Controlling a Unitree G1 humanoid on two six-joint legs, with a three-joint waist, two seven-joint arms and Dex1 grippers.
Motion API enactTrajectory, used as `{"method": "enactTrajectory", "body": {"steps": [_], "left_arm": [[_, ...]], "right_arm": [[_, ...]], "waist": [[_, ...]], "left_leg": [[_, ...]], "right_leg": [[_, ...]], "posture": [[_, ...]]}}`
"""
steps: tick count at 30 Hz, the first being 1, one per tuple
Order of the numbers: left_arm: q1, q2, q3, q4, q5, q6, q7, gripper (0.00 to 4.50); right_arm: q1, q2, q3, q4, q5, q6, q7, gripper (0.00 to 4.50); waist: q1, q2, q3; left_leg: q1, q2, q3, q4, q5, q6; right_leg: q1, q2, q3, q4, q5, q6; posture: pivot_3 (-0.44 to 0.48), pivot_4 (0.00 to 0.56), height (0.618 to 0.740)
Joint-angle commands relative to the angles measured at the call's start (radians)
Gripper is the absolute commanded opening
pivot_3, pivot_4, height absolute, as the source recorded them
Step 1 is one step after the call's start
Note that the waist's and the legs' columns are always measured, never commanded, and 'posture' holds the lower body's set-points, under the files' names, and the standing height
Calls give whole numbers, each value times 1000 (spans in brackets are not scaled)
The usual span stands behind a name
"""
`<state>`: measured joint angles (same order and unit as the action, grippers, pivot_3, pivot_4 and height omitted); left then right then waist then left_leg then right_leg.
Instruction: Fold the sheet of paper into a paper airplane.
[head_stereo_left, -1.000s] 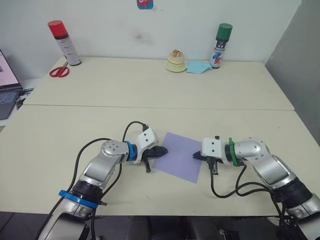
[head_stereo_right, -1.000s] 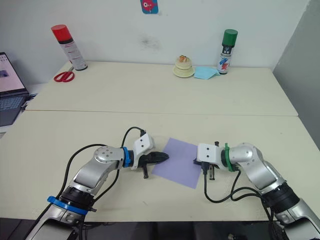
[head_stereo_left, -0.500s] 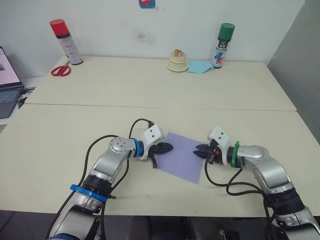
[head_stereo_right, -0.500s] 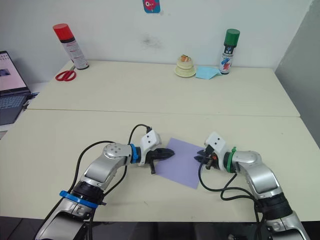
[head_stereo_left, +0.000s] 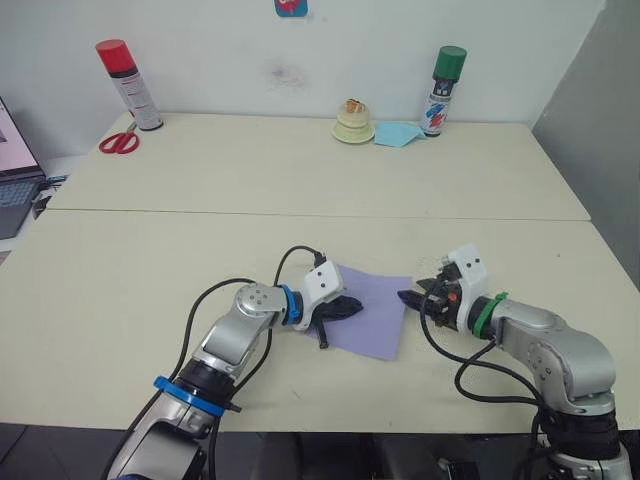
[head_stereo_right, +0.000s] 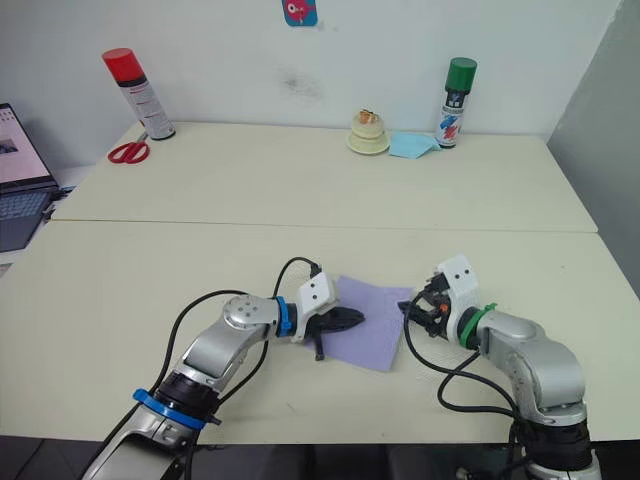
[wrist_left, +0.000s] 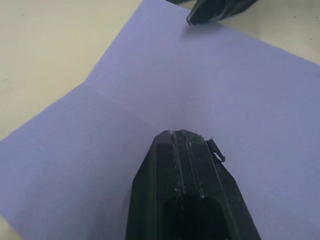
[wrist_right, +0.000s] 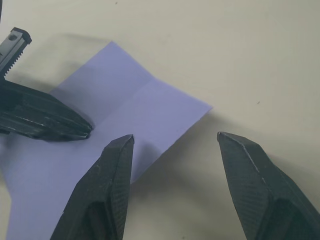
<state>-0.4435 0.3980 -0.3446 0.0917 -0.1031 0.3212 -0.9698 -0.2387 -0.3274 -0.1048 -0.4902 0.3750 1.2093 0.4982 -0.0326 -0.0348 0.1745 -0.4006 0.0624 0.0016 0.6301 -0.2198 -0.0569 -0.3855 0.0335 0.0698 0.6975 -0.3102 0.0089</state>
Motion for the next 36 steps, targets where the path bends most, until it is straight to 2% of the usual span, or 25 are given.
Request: {"method": "enactTrajectory", "body": {"steps": [1,7,10,16,23,28,32,36], "left_arm": [[7,-5,-26,-1,16,6,-3,0],[3,-8,-20,-5,18,14,-3,0],[14,5,-11,-25,15,27,-1,0],[22,26,33,-81,-14,87,10,0],[41,68,110,-101,-51,148,37,0],[64,78,113,-116,-57,156,47,0],[72,70,109,-119,-55,160,63,0],[72,62,102,-112,-51,157,72,0]], "right_arm": [[-45,63,-15,8,29,13,-56,2747],[-53,45,38,57,4,-61,-70,2747],[-46,22,74,69,0,-118,-48,2221],[-52,-27,156,134,-31,-250,-17,29],[-81,-54,216,235,-75,-408,31,29],[-107,-82,267,272,-119,-492,64,29],[-117,-70,283,280,-126,-496,64,29],[-116,-42,237,291,-92,-447,40,29]], "waist": [[0,0,0],[0,0,0],[0,0,0],[-4,0,0],[-12,0,0],[-17,0,0],[-17,0,0],[-17,0,0]], "left_leg": [[0,0,0,0,0,0],[-1,0,0,0,0,0],[-1,0,0,0,0,0],[-1,0,0,0,0,0],[-1,0,1,-1,0,0],[-1,0,1,-1,0,0],[-1,1,1,-1,0,0],[-1,1,1,-1,0,0]], "right_leg": [[0,0,0,0,0,0],[0,0,0,-1,0,0],[-1,0,0,-1,0,0],[-1,0,0,-1,0,0],[-2,0,1,-1,0,1],[-2,0,1,-1,0,1],[-2,0,1,-1,0,1],[-2,0,1,-1,0,1]], "posture": [[0,150,737],[0,150,737],[0,150,737],[0,150,737],[0,150,737],[0,150,737],[0,150,737],[0,150,737]]}}
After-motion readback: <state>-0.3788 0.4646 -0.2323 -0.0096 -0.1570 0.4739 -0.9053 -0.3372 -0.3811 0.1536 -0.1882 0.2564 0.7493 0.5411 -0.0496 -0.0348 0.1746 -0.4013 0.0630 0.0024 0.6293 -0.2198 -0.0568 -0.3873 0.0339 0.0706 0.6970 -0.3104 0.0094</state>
